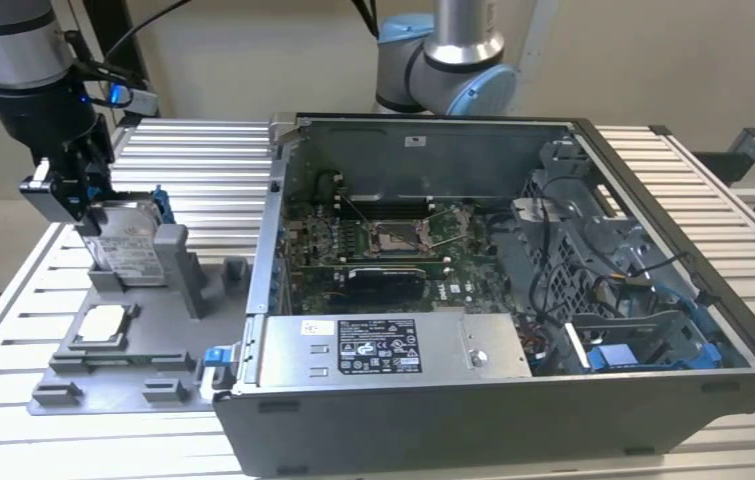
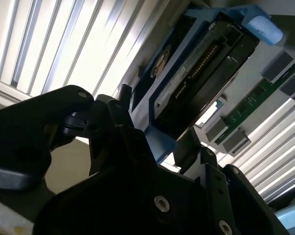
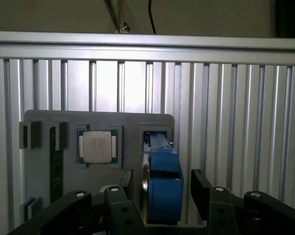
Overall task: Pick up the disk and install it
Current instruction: 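Pick up the disk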
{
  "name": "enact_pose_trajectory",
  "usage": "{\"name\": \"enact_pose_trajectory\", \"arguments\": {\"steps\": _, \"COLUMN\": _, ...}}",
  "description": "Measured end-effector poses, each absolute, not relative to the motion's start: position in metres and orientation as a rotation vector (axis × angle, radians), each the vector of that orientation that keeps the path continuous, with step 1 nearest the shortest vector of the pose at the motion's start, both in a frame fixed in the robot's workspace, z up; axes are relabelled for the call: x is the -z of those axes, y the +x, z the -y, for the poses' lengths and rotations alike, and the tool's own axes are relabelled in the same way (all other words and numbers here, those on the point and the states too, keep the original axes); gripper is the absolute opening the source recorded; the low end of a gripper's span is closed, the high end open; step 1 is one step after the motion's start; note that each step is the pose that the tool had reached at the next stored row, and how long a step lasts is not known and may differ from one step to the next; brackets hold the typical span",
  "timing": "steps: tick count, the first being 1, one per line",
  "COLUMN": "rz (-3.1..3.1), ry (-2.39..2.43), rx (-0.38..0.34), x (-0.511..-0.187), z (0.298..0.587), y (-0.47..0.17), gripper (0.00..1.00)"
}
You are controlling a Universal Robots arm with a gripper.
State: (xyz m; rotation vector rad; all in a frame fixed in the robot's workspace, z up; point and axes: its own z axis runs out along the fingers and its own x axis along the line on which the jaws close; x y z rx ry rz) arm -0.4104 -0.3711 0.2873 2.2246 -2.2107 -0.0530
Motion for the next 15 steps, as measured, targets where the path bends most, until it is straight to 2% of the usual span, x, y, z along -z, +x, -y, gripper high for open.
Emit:
{"name": "enact_pose_trajectory", "arguments": {"steps": 4, "rz": 2.211, "ry": 2.225, "rx": 0.053, "x": -0.2872, "z": 0.371, "y": -0.4105, "gripper": 1.0}}
{"name": "enact_pose_trajectory", "arguments": {"steps": 5, "rz": 2.211, "ry": 2.224, "rx": 0.053, "x": -0.2872, "z": 0.3711, "y": -0.4105, "gripper": 0.0}}
{"name": "enact_pose_trajectory", "arguments": {"steps": 15, "rz": 2.211, "ry": 2.224, "rx": 0.053, "x": -0.2872, "z": 0.3711, "y": -0.4106, "gripper": 0.0}}
